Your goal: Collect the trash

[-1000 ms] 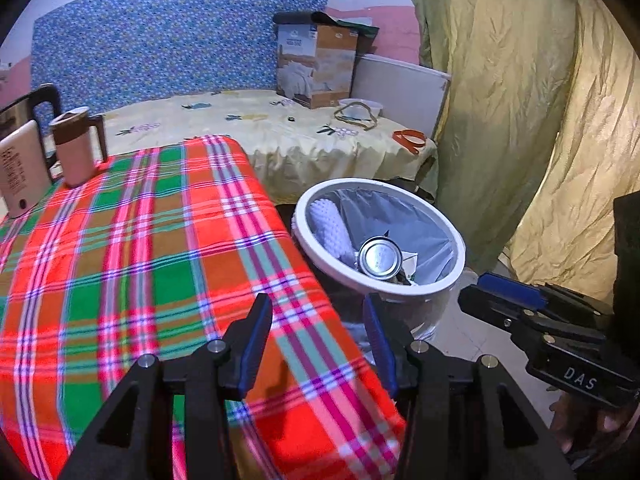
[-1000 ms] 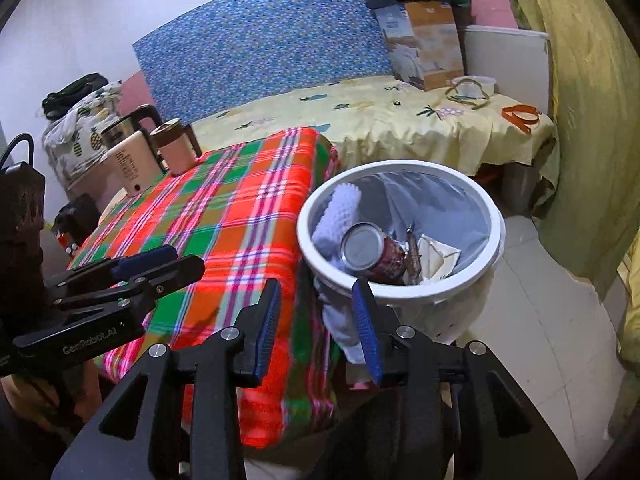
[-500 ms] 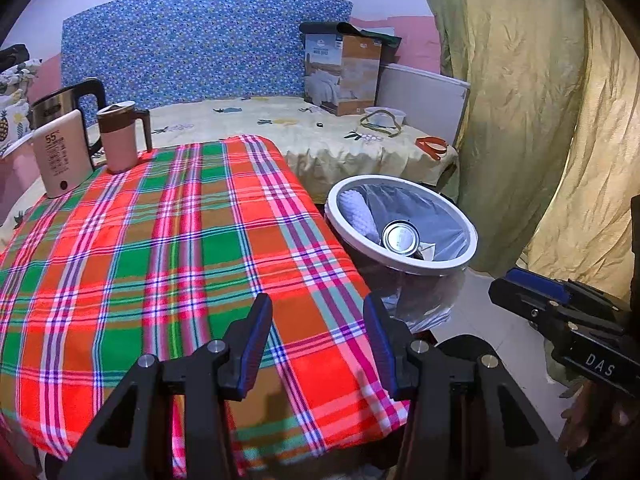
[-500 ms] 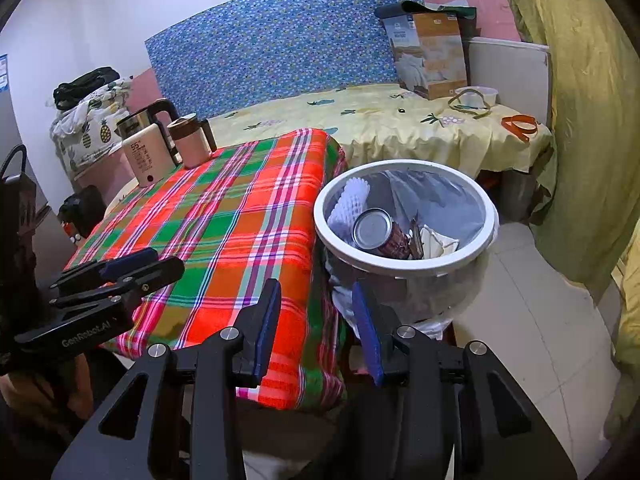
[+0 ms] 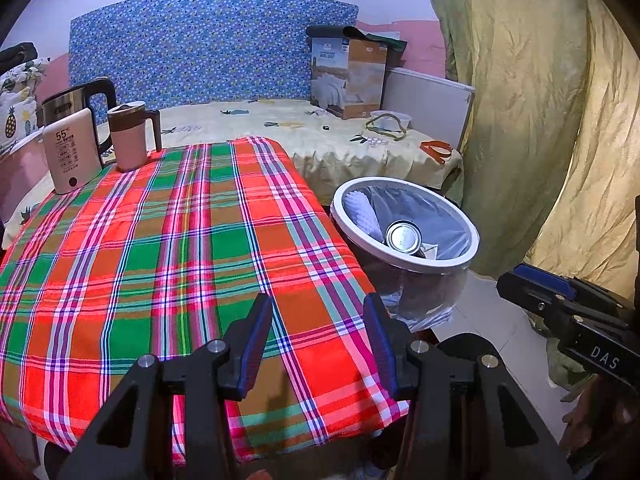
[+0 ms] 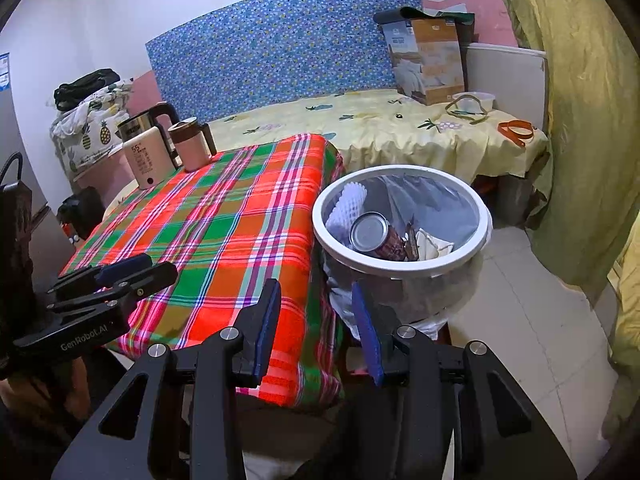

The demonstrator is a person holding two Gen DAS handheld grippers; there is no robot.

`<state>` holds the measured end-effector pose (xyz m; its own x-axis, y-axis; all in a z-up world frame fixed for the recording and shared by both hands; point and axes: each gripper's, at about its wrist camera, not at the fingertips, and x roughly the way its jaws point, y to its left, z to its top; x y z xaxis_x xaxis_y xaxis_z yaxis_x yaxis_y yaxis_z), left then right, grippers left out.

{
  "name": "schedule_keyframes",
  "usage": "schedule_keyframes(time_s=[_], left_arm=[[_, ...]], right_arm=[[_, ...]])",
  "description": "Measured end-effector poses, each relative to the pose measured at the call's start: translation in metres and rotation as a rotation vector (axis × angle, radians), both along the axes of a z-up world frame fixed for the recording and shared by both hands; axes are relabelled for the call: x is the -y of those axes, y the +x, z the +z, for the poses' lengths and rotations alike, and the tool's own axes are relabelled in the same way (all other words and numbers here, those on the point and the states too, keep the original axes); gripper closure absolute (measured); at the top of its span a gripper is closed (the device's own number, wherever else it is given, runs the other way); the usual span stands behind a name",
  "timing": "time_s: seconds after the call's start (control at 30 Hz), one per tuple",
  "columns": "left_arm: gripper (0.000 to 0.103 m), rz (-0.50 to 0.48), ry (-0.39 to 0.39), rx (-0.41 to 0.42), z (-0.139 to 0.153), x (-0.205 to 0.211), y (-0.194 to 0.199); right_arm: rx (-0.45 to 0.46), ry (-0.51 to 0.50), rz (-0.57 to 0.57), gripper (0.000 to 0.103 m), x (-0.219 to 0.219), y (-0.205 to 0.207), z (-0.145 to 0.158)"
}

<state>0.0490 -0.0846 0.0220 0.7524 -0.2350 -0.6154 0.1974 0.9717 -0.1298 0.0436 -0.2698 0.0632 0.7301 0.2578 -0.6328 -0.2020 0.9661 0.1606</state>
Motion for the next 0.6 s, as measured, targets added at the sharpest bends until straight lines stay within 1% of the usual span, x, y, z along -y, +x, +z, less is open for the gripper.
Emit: schedule_keyframes(time_s=[0.6], left_arm=[[0.054,0.002,-0.005,0.001,0.0003,-0.0006,-0.0015]], right_arm=[[-0.003,0.0,-0.001,0.063,0.0035,0.0019,0.001]])
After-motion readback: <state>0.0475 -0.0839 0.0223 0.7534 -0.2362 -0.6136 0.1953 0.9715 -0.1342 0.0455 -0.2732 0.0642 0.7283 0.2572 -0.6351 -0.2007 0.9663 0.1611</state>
